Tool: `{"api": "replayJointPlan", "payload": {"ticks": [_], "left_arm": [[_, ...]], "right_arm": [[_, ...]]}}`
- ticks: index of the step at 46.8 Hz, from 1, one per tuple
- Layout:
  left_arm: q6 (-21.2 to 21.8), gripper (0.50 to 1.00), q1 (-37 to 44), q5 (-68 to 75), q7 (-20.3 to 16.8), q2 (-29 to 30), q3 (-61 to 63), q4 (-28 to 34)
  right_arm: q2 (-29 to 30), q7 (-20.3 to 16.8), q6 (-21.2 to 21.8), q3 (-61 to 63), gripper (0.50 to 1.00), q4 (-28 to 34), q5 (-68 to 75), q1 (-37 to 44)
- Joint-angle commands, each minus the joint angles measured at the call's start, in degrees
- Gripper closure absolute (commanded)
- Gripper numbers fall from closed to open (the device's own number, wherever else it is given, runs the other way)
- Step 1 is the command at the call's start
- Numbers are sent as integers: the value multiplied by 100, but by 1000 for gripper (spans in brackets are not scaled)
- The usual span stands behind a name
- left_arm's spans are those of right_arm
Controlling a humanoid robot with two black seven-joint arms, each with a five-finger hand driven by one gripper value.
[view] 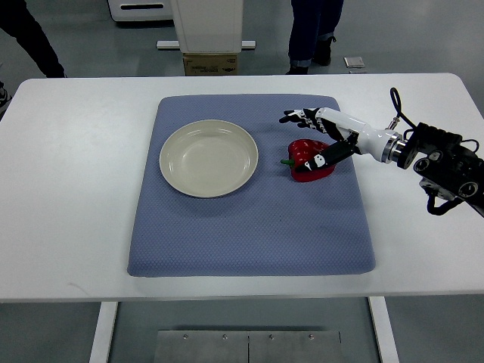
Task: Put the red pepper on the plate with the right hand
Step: 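Reach the open right hand down over the red bell pepper, then close the right hand's fingers around the red bell pepper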
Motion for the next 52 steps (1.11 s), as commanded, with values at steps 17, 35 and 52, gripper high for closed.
{"api": "replayJointPlan", "payload": {"ticks": [17, 35, 52], "left_arm": [[0, 500, -5, 0, 0, 0, 3, 0], [0, 500, -5, 0, 0, 0, 3, 0], [0, 500, -5, 0, 0, 0, 3, 0]], "right_arm": [[169, -1, -497, -405, 500, -63, -28, -1], [248, -1, -699, -563, 505, -186, -28, -10], [283, -1, -691, -634, 504, -274, -28, -28]]}}
